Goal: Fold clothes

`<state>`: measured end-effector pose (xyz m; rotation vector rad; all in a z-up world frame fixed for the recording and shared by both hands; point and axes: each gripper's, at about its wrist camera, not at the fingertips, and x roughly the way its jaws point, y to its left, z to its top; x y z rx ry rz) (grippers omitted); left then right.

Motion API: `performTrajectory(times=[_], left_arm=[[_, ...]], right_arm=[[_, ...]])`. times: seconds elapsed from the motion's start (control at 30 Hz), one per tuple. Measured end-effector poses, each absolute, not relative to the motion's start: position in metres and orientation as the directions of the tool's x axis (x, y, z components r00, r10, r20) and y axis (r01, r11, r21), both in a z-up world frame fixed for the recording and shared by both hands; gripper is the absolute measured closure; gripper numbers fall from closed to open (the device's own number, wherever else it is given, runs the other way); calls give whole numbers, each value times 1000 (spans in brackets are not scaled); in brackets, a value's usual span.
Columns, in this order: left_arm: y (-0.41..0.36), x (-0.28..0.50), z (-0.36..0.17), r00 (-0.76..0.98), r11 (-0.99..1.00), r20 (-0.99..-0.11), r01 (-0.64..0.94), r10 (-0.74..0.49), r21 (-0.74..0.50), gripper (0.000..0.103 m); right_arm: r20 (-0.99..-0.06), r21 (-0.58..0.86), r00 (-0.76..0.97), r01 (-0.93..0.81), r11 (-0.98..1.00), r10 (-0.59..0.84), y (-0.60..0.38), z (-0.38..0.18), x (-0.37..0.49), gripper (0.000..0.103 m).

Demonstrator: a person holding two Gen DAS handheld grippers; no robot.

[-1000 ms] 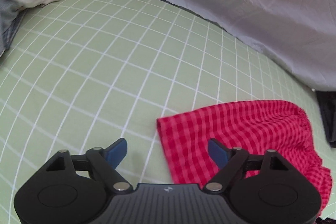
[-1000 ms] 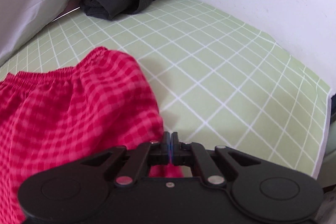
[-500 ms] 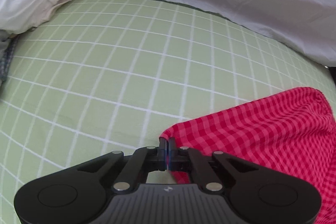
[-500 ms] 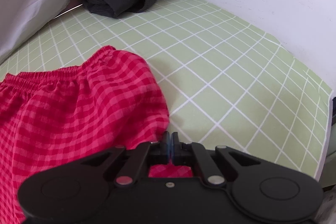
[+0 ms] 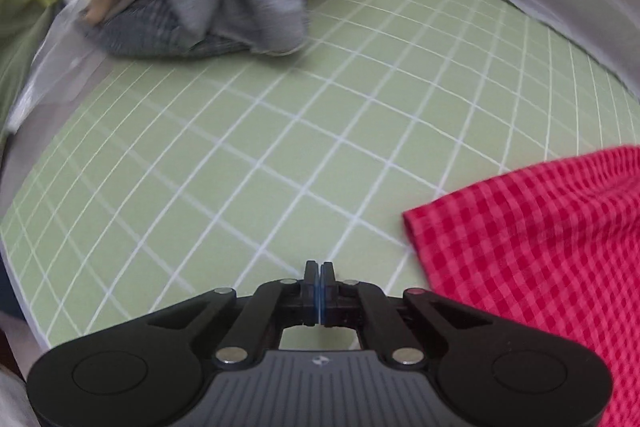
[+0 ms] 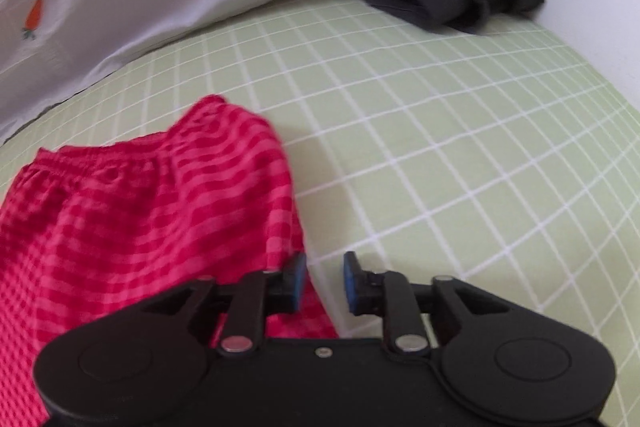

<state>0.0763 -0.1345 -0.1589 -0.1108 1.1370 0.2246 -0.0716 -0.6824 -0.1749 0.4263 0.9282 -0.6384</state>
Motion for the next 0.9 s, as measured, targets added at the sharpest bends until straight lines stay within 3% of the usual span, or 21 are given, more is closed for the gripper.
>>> performTrajectory(times=[0.03,0.1,0.17,0.3,0.53,0.77,0.9], left_arm=[[-130,74,-155,414,967,-903,-255,116,7,99],[-132,72,-147,447,964,-888,-265,106,-18,84],[-147,80,-136,486,973,-871,-226,71,-47,76],[-200,108,-119,541,992,-840,-81,-40,-100,47],[-318,164,-122,494,966,-839,224,-227,-130,45],[-411,212,-139,390,864,-842,476,-373,-163,42],[-439,228,-151,315,816,-850,540,-421,-204,42]], right_arm=[[-836,71,447,661,747,-316,-680,-173,-68,70],[-822,57,462,647,760,-332,-678,-167,-64,59],[-808,46,472,647,761,-352,-681,-160,-61,51],[-789,77,492,674,734,-369,-694,-149,-57,39],[-788,107,506,674,731,-351,-704,-151,-35,30],[-796,146,528,642,753,-295,-714,-159,-7,30],[-804,160,543,592,790,-244,-718,-166,12,30]])
